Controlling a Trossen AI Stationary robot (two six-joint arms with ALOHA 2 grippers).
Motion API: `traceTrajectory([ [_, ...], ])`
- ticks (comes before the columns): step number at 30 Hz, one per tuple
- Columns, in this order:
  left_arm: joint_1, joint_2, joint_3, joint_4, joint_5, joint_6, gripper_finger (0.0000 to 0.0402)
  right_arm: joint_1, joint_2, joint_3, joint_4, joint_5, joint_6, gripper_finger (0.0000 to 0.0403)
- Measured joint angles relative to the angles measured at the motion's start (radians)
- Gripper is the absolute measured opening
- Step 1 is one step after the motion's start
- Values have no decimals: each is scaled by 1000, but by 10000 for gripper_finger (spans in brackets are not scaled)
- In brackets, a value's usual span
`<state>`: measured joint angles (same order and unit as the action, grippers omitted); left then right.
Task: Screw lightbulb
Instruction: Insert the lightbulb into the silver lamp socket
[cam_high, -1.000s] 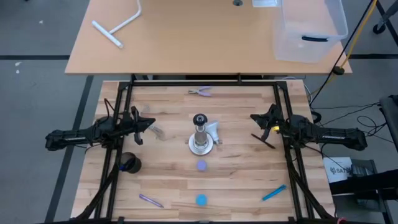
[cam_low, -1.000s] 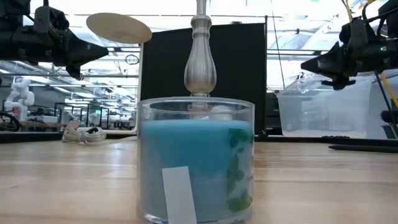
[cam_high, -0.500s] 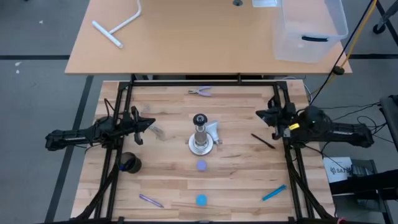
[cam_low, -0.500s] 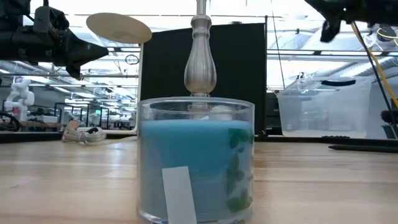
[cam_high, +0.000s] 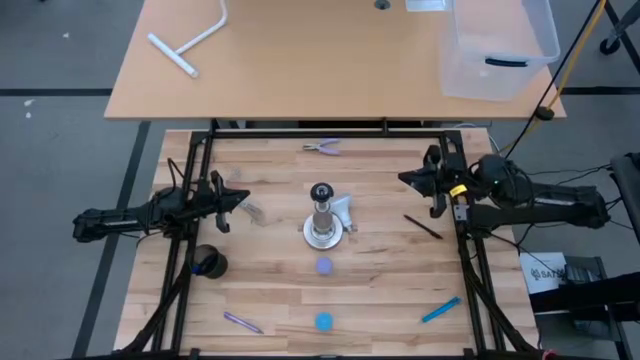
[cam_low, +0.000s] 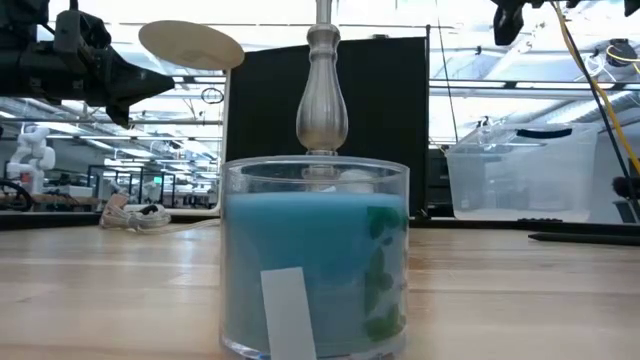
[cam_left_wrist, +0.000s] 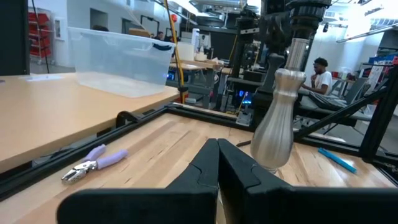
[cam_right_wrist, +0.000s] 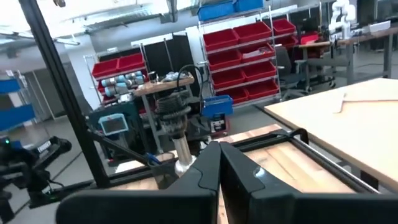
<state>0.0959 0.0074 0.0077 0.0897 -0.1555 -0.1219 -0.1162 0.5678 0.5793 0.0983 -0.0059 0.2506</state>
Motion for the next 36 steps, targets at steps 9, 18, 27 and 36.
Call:
traceTrajectory([
  [9,0,0,0,0,0,0,2,-1,210,0,-23,8,-83,0],
  [18,0,0,0,71,-14,-4,2,-28,467,0,3,14,-83,0],
  [27,0,0,0,103,-18,-5,2,-28,605,0,11,13,-14,0],
  [36,0,0,0,147,-45,34,2,-25,734,0,17,12,175,50],
])
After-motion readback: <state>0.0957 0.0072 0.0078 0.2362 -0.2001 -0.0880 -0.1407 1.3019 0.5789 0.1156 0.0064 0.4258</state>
